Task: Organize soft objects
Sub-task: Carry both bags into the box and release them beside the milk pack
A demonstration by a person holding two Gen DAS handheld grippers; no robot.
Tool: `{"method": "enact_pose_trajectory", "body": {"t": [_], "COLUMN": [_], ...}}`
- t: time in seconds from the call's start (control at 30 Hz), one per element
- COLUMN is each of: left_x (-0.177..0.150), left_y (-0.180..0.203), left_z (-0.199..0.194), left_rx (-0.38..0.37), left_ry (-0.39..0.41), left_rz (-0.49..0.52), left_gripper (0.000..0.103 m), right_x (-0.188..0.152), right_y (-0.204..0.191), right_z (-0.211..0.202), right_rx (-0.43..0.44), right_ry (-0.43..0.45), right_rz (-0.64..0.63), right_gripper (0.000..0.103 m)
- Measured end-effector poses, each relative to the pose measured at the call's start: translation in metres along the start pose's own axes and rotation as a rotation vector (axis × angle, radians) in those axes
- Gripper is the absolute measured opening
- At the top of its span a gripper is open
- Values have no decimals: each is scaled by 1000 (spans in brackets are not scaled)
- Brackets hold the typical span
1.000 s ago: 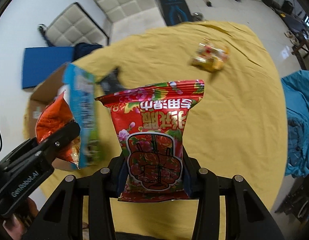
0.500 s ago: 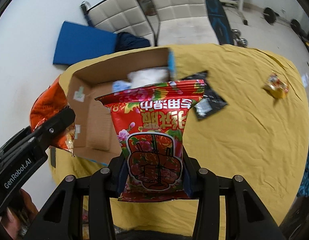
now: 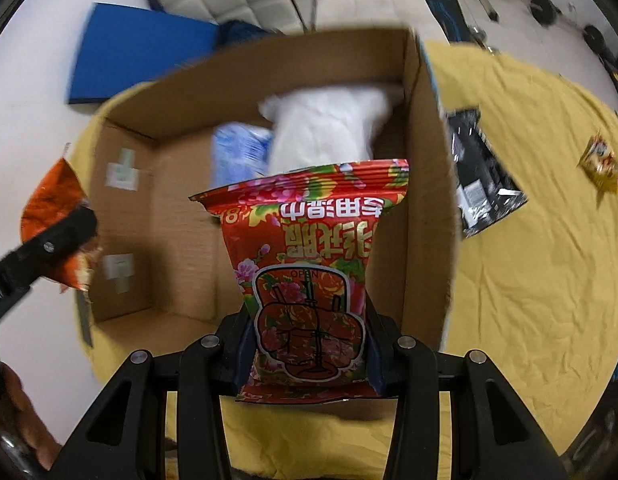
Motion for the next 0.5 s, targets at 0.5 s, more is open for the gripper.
{"method": "enact_pose_trajectory", "body": {"t": [0.5], "left_x": [42], "left_y": [-16], "left_z": [109], "left_rx": [80], "left_ry": [-153], "left_rz": [29], "left_gripper": [41], "right_x": [11], "right_y": [7], "right_z": [90], "right_rx": [-112], "right_ry": [-132], "right_rz": [36], "right_gripper": [48]}}
Point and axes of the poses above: each gripper's, at about its wrist camera, not at the fingertips, and z roughly the way its jaws point, y to its right, x to its top, the point moved 7 cm from there along z, roughly the way its jaws point, and after that the axes turned 4 degrees about -z, right-handed, at the moved point
